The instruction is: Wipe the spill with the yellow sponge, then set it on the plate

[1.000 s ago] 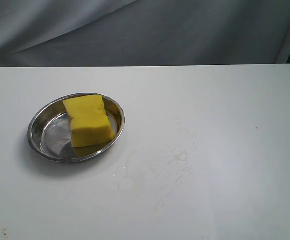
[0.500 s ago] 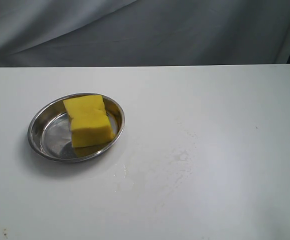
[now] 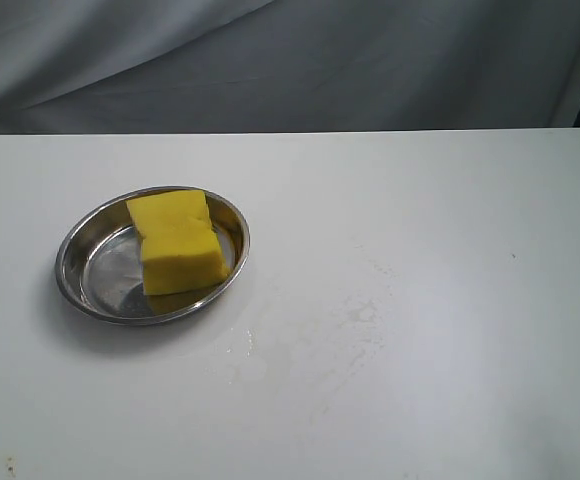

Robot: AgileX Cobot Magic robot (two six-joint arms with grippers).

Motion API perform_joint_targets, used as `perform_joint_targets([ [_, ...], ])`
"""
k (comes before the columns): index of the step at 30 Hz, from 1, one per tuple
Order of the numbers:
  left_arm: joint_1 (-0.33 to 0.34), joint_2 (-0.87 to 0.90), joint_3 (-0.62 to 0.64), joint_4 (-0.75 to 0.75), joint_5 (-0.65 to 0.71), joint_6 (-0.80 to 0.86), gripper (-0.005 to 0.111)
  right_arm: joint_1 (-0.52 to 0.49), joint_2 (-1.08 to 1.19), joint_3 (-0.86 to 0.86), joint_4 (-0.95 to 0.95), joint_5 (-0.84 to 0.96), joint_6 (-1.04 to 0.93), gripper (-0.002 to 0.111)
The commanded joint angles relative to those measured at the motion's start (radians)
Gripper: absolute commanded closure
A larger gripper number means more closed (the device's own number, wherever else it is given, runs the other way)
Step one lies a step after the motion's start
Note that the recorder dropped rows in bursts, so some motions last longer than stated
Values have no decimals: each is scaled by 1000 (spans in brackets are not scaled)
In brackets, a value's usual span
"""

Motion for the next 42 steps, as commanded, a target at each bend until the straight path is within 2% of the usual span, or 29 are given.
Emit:
perform_joint_targets([
  [1,2,-2,-6,2,-8,-9,107,-8,-6,3,-405,110,391,108],
  [3,2,-2,-6,2,-8,-9,107,-8,-6,3,-441,104,449,108],
  [15,2,-4,-6,2,-8,-9,107,-9,-46,3,-441,178,488,108],
  [22,2,-4,-6,2,-8,-9,107,-9,-46,3,-441,316,491,108],
  [42,2,-4,-6,2,-8,-9,107,-9,-46,3,-441,317,487,108],
])
